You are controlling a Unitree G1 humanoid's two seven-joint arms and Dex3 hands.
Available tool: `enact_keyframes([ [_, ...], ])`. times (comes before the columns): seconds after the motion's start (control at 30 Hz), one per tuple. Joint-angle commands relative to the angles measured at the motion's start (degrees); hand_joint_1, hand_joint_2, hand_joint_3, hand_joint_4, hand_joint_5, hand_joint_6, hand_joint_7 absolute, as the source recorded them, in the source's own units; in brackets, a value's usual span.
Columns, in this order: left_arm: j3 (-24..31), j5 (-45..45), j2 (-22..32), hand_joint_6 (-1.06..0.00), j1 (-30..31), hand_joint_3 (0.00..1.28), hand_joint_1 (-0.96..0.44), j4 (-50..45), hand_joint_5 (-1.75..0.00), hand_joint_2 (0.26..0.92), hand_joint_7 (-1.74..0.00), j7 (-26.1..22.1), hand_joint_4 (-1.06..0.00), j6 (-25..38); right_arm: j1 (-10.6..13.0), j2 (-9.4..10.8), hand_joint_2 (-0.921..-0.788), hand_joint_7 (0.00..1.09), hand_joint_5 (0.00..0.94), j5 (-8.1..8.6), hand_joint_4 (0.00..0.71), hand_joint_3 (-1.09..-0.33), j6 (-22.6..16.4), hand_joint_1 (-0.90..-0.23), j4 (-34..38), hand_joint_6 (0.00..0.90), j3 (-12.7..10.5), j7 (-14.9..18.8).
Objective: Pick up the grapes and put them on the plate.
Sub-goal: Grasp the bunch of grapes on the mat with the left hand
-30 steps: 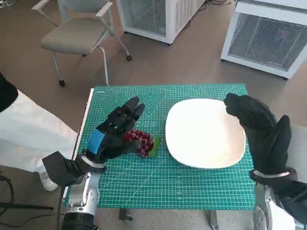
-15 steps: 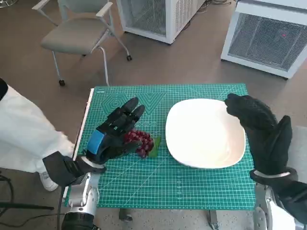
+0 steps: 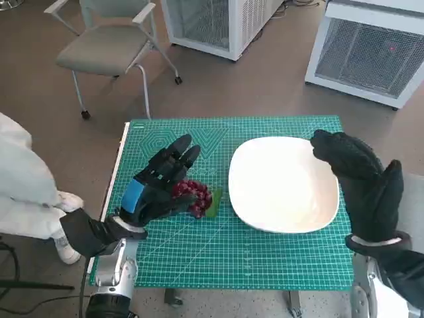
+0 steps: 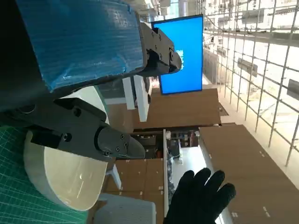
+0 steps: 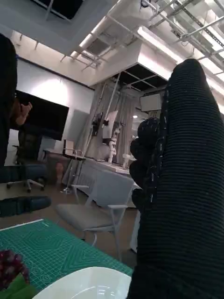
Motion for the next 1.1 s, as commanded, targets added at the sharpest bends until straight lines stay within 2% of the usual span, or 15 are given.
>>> enact_keyframes([
  [0.03,0.32,-0.86,-0.42,-0.32,-0.09,0.03,-0.16,-0.71,0.0,0.921,0.0,0.21,-0.21,0.41,0.85,-0.39,-0.921,0.9,0.411,-0.17,0.316,-0.585,0.6,-0.505,0.76,0.158,-0.09,0.5],
  [0.6,-0.24,0.9,1.11,-0.33,0.28,0.05,-0.21,-2.72,-0.01,0.921,-0.01,1.58,-0.23,-0.64,0.85,-0.17,-0.921,0.9,0.412,-0.22,0.312,-0.585,0.58,-0.501,0.52,0.157,0.09,0.41],
  [0.7,-1.3,5.77,3.97,-0.33,0.11,0.04,-0.22,-3.28,-0.01,0.919,-0.01,2.96,-0.23,-2.7,0.82,-0.17,-0.921,0.9,0.412,-0.26,0.312,-0.585,0.39,-0.501,0.66,0.157,0.13,0.5],
  [0.83,-4.23,17.44,11.11,-0.29,0.07,0.01,-0.24,-5.82,0.0,0.9,0.0,5.62,-0.21,-3.01,0.77,-0.22,-0.921,0.9,0.412,-0.24,0.311,-0.586,0.18,-0.5,0.83,0.157,0.14,0.67],
  [0.97,-7.07,28.93,16.29,-0.24,1.11,0.0,-0.21,-13.6,0.0,0.852,0.0,9.16,-0.15,3.86,0.59,-0.22,-0.921,0.9,0.412,-0.28,0.311,-0.586,0.04,-0.498,1.15,0.157,0.16,0.75],
  [1.1,-9.08,37.91,17.59,-0.22,2.44,0.0,-0.16,-20.68,0.0,0.816,0.0,12.93,-0.11,10.83,0.52,-0.18,-0.921,0.9,0.412,-0.32,0.311,-0.588,-0.14,-0.495,1.35,0.157,0.19,0.79],
])
